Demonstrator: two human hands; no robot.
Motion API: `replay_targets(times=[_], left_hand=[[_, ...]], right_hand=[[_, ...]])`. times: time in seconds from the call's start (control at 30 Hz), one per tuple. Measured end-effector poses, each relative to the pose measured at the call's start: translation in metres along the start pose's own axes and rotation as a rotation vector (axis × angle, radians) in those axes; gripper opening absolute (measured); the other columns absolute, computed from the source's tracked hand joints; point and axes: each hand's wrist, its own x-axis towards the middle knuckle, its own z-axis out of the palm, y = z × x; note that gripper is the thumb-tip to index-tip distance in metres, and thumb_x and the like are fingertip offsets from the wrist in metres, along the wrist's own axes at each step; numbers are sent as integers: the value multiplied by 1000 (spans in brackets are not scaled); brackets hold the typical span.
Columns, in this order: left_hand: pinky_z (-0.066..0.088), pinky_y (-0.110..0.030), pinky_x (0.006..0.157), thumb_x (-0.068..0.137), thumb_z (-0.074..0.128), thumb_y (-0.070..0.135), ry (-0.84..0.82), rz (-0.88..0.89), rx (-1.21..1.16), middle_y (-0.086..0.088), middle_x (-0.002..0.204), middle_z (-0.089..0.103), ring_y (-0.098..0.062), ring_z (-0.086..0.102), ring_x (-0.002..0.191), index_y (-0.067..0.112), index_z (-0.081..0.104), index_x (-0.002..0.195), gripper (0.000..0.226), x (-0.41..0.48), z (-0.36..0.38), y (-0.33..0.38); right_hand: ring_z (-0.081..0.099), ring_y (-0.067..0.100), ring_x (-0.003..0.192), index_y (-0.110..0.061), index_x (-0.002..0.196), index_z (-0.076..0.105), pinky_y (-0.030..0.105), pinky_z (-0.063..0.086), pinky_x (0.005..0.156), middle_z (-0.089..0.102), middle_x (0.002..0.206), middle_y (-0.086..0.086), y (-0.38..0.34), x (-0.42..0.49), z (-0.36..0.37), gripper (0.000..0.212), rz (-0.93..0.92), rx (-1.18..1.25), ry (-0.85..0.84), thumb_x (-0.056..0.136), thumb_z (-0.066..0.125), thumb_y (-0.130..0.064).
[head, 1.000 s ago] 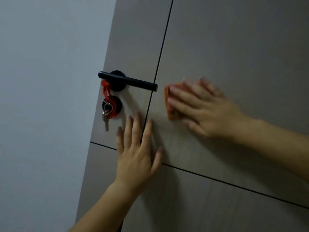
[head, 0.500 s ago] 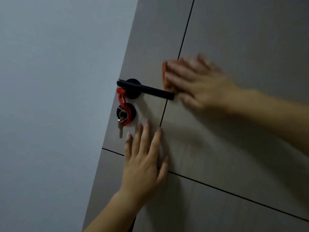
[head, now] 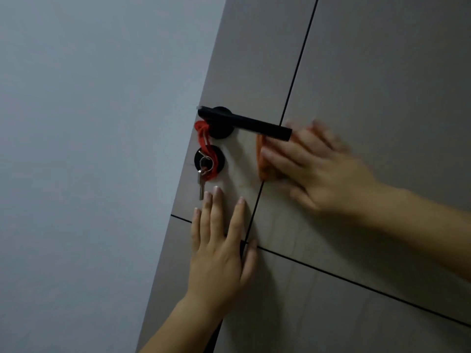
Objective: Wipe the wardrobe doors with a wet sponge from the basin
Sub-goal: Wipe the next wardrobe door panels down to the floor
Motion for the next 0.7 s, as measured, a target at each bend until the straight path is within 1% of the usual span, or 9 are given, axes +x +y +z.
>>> replay_targets(times=[0.07, 0.1, 0.17, 0.27, 0.33, 0.47, 0.53, 0.6, 0.7], left_hand=[[5, -52, 127, 95, 48, 41, 5, 0, -17, -18, 170, 4, -36, 2, 158, 16, 26, 161, 74, -1, 0, 0], [6, -52, 127, 96, 48, 40, 9, -3, -27, -17, 170, 4, -35, 2, 158, 15, 26, 161, 73, -2, 0, -1], [8, -52, 127, 97, 47, 39, 12, -10, -48, -17, 170, 6, -34, 3, 158, 13, 28, 160, 71, -8, 1, -3], [10, -53, 126, 97, 46, 38, 17, -16, -66, -18, 170, 7, -34, 4, 158, 13, 27, 159, 69, -19, 3, -9], [7, -49, 127, 100, 42, 40, 16, -27, -101, -16, 171, 5, -33, 2, 158, 16, 22, 160, 68, -24, 4, -11], [1, -44, 128, 102, 36, 43, 27, -64, -183, -10, 172, 2, -30, 0, 159, 19, 16, 161, 67, -24, 5, -10], [1, -43, 128, 102, 36, 42, 30, -82, -210, -9, 172, 3, -28, 0, 159, 16, 16, 161, 67, -26, 6, -10], [5, -48, 128, 103, 35, 41, 29, -82, -230, -10, 171, 5, -30, 1, 159, 13, 17, 161, 67, -31, 8, -11], [10, -51, 127, 104, 32, 44, 18, -91, -275, -9, 172, 5, -30, 3, 159, 10, 19, 161, 68, -38, 8, -15]], right_hand=[[18, 36, 155, -18, 158, 36, 59, 12, 124, 22, 169, 7, -2, 17, -7, 65, 211, 28, 1, 104, 27, -51], [14, 36, 156, -16, 159, 33, 60, 9, 125, 18, 170, 8, -10, 16, -8, 66, 262, 30, 5, 104, 25, -51], [12, 37, 156, -15, 161, 27, 61, 12, 124, 16, 170, 10, -40, -6, -2, 68, 237, 31, 22, 103, 29, -50], [18, 38, 155, -17, 161, 28, 61, 22, 121, 20, 169, 10, -76, -46, 10, 67, 59, 26, -8, 103, 34, -50], [18, 36, 155, -20, 161, 27, 59, 21, 122, 20, 169, 8, -79, -38, 13, 67, 10, 25, -32, 102, 36, -51], [14, 33, 156, -21, 164, 15, 57, 16, 123, 10, 172, 5, -65, 41, 2, 71, 200, 60, -8, 102, 32, -52], [8, 33, 157, -21, 164, 10, 58, 14, 123, 3, 172, 6, -69, 47, 1, 73, 243, 71, -33, 101, 31, -52], [2, 34, 158, -20, 164, 12, 59, 12, 124, 2, 172, 9, -85, 17, 9, 72, 115, 47, -68, 102, 31, -52], [7, 33, 158, -20, 162, 22, 57, 16, 125, 11, 171, 10, -97, -31, 15, 68, -118, 36, -96, 102, 35, -50]])
